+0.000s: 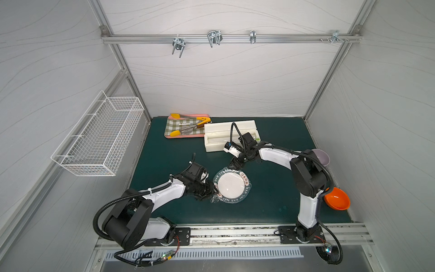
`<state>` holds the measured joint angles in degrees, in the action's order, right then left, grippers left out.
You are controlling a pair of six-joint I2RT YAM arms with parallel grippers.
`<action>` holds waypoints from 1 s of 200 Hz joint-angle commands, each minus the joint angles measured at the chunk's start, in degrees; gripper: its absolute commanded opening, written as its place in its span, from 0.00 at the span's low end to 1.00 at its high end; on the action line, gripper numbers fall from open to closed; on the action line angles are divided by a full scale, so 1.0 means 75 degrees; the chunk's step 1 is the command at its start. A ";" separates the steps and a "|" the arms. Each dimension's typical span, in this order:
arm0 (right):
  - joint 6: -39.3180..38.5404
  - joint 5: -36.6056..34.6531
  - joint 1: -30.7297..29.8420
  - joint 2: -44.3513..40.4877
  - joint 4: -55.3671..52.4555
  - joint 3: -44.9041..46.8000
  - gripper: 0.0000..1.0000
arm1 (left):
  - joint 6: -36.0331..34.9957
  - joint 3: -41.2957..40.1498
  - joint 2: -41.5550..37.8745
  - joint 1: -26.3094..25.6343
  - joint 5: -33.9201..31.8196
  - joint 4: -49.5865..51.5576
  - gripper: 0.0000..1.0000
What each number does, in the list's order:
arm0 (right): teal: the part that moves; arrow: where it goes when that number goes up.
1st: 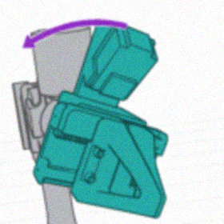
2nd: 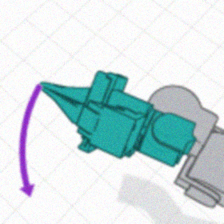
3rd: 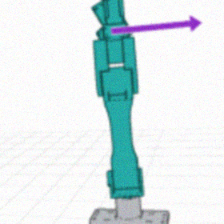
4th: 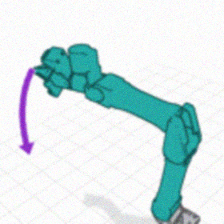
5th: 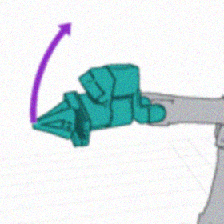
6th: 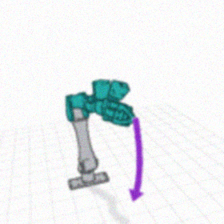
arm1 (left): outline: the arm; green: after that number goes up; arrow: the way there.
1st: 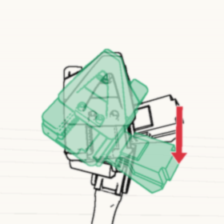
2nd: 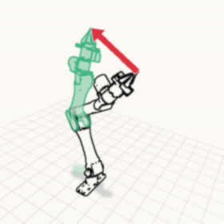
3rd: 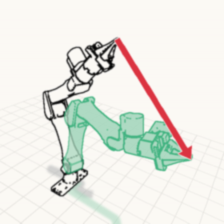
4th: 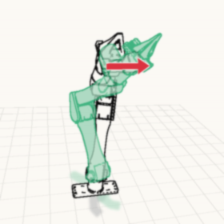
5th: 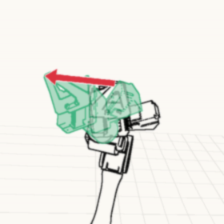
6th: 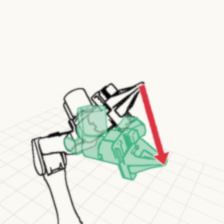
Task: Wrap the plate with plastic wrap
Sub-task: Cover the plate with plastic wrap.
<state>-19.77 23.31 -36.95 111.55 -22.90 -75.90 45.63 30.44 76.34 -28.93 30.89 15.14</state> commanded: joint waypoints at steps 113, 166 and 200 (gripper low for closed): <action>0.2128 0.3039 0.1010 -0.0130 0.0421 0.1389 0.38 | -0.0297 0.0697 0.1440 0.0153 -0.0913 -0.0357 0.16; 0.4827 0.3860 0.1086 -0.0403 0.3508 0.3102 0.11 | -0.1187 0.2135 0.2342 0.0400 -0.1609 0.0672 0.19; 0.5521 0.2940 0.1188 -0.0885 0.4168 0.3936 0.34 | -0.1266 0.2505 0.2712 0.0412 -0.1702 0.0623 0.19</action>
<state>15.75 47.94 -28.12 108.64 1.63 -49.65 36.88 47.07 93.89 -26.50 26.37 23.16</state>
